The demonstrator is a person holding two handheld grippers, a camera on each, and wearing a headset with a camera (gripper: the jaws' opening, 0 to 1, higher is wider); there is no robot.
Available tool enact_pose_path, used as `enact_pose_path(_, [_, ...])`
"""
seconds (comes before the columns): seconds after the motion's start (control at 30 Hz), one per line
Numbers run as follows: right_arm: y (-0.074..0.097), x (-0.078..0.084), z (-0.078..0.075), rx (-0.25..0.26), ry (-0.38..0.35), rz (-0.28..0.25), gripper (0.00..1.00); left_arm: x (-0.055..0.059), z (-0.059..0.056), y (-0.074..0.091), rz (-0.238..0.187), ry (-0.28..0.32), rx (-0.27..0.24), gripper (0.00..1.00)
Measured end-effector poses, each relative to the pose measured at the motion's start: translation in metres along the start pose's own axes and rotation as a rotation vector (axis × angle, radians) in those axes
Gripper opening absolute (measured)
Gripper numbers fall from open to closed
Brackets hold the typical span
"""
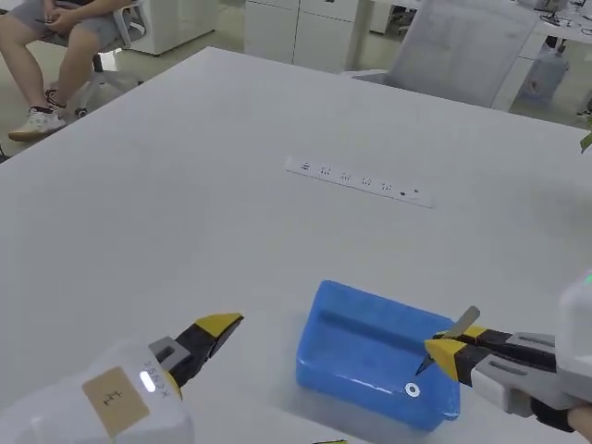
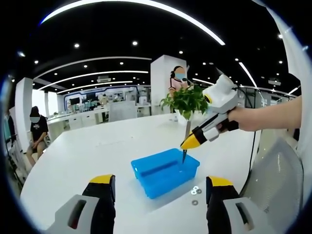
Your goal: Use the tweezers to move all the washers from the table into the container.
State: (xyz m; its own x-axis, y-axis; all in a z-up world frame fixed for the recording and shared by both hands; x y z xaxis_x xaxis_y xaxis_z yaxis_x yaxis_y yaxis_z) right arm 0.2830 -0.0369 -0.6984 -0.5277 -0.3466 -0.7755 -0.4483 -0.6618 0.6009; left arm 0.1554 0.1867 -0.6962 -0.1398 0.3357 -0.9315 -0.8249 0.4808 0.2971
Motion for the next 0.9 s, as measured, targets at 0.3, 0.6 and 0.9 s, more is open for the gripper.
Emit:
enact_pose_path(0.3, [0.017,-0.004,0.017,-0.009,0.015,-0.027,0.03,0.000,0.000,-0.001,0.005,-0.006,0.010,0.75])
enact_pose_path(0.6, [0.026,0.008,0.032,-0.030,-0.011,-0.031,0.03,0.000,-0.001,-0.002,0.011,-0.013,0.018,0.74])
enact_pose_path(0.9, [0.015,0.036,0.033,-0.041,-0.058,0.021,0.03,0.001,-0.001,-0.001,0.017,-0.017,0.025,0.73])
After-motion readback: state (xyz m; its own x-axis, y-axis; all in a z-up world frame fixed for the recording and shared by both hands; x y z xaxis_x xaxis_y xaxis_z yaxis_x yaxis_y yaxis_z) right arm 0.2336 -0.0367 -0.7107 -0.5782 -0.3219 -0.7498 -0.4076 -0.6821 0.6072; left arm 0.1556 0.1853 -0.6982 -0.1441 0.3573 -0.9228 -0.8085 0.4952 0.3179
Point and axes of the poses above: the centre of the closed fingertips' face, and the gripper's own axes: y roughly backward along the fingers, z roughly to its left, x roughly out of its underside, the point moved 10 cm from there along y, roughly backward along the fingers, and after that the axes turned 11 degrees about -y, right-handed, at the moved point
